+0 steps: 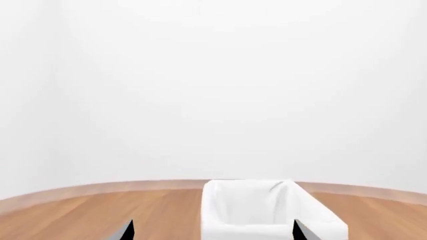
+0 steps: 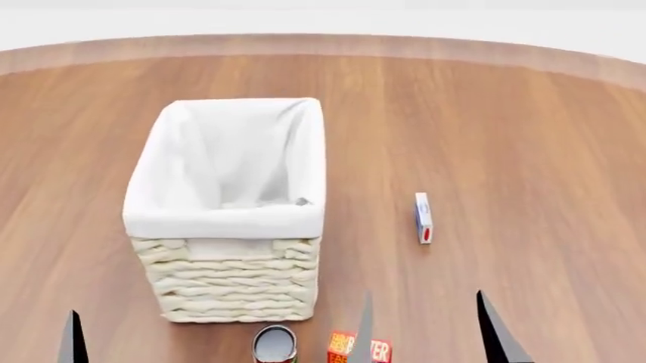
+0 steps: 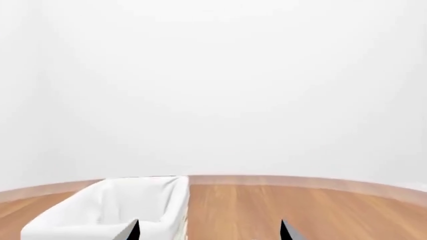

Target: Pick up the alphabet soup and put it in the basket.

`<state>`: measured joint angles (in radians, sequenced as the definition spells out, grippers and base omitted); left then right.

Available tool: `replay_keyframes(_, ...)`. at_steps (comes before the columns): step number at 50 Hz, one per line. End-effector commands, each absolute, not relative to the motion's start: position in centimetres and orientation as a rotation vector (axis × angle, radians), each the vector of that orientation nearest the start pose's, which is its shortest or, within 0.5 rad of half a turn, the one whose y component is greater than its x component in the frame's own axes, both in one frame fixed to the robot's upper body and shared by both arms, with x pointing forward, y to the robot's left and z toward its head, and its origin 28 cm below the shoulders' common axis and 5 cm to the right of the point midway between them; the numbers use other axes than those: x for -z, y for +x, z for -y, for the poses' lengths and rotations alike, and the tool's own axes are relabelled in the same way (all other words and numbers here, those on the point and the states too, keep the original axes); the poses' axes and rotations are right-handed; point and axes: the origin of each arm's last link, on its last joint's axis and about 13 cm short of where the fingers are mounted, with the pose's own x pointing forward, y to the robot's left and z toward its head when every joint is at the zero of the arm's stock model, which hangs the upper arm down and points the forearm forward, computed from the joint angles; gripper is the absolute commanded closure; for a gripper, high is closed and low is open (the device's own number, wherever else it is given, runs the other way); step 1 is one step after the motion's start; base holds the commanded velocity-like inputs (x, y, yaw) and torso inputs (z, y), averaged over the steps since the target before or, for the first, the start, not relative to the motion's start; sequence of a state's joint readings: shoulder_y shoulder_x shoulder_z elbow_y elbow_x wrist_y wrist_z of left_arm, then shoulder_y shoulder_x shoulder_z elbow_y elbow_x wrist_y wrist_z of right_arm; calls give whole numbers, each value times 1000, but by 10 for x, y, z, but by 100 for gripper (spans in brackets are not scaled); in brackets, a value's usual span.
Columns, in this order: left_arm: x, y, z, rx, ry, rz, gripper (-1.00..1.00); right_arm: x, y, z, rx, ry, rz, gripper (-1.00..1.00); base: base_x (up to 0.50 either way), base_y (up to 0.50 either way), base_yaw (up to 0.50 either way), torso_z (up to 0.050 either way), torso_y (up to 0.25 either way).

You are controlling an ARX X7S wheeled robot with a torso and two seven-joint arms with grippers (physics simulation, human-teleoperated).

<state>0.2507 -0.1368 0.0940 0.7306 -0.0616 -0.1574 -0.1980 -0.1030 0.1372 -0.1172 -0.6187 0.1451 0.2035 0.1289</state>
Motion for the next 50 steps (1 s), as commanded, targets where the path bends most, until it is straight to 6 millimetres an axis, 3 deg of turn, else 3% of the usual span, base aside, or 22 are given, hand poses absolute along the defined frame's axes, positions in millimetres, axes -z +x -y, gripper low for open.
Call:
replay_keyframes(1, -110, 146, -204, -38, 2, 308, -100, -107, 176, 89, -75, 53, 284, -100, 500, 0, 0, 0, 0)
replay_keyframes(14, -107, 148, -203, -41, 7, 296, -100, -105, 177, 89, -59, 48, 275, -100, 154, 15, 0, 0, 1)
replay_keyframes(50, -106, 148, -202, -38, 17, 289, -100, -104, 177, 90, -61, 52, 274, -100, 0, 456, 0, 0, 0)
